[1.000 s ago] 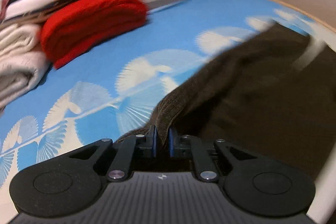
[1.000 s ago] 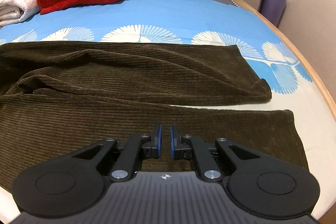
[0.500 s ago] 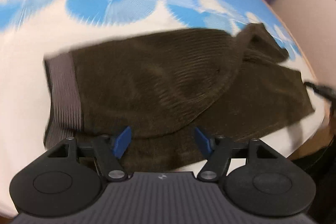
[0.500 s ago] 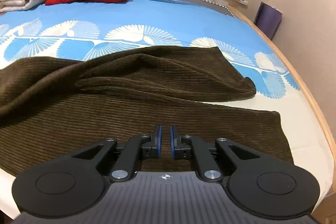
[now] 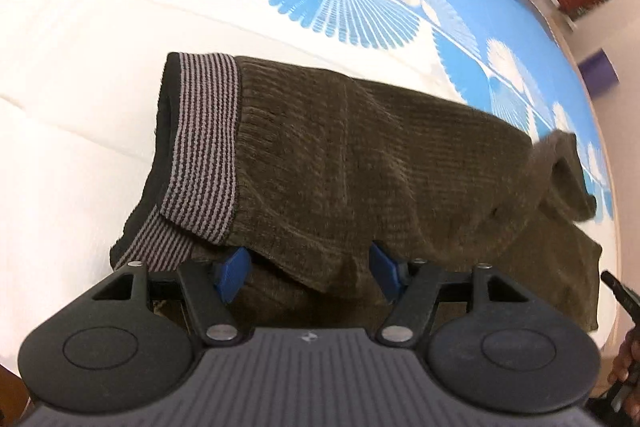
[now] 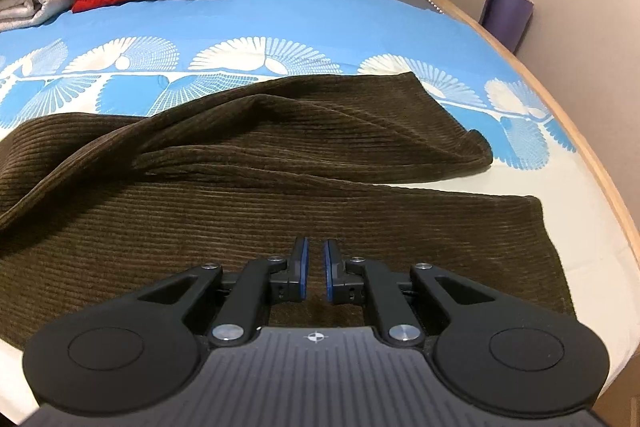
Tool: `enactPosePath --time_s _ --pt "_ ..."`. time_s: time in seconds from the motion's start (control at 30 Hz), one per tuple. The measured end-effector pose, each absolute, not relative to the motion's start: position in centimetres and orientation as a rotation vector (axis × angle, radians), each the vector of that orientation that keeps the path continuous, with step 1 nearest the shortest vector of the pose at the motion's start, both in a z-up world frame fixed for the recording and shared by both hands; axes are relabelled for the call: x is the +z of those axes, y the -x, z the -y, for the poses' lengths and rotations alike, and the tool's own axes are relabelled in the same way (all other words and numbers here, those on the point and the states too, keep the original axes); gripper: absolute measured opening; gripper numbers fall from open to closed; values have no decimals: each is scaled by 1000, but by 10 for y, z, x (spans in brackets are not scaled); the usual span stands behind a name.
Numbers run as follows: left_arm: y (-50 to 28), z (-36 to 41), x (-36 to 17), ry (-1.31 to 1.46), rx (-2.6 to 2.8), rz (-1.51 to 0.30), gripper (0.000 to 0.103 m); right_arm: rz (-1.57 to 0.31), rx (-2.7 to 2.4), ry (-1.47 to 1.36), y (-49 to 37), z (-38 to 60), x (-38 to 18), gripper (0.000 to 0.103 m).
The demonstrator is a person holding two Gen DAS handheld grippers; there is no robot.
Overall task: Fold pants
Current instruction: 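Hold the waistband with the left gripper while the right gripper grasps a leg cuff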
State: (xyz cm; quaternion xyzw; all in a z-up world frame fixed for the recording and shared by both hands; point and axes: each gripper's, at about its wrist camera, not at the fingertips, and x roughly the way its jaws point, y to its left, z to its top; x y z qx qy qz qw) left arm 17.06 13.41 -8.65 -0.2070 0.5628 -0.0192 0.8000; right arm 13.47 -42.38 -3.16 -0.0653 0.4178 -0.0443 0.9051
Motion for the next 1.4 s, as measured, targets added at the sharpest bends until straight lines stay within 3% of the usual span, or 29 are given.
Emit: enactPosePath --time_s 0.1,0.23,0.27,0.6,0.73,1.0,1.23,1.27,1.33,1.4 --pt "-173 -134 -86 434 -7 -1209 59 -876 -87 94 -145 425 -32 9" --pt "-177 -132 -91 361 58 -1241 18 -888 -80 26 -161 422 -34 9" --pt "-174 -134 -91 353 66 -1242 15 -888 -76 7 -164 420 -34 9" --pt "-176 -136 -90 336 44 -1246 11 -744 -36 -386 -212 413 -27 10" --pt "-176 -134 -90 325 32 -1250 12 -719 -18 -527 -239 415 -37 33" --pt "-185 -129 -96 320 29 -1262 12 -795 12 -586 -286 387 -68 36" --pt "-187 -134 -98 365 23 -1272 13 -898 27 -454 -306 347 -87 36" --pt "-186 -134 -98 367 21 -1272 13 -904 28 -430 -306 344 -89 33" --pt "-186 -133 -97 350 14 -1271 13 -905 26 -403 -305 342 -89 12" --pt "-185 -131 -96 334 5 -1267 12 -891 28 -398 -301 342 -87 9"
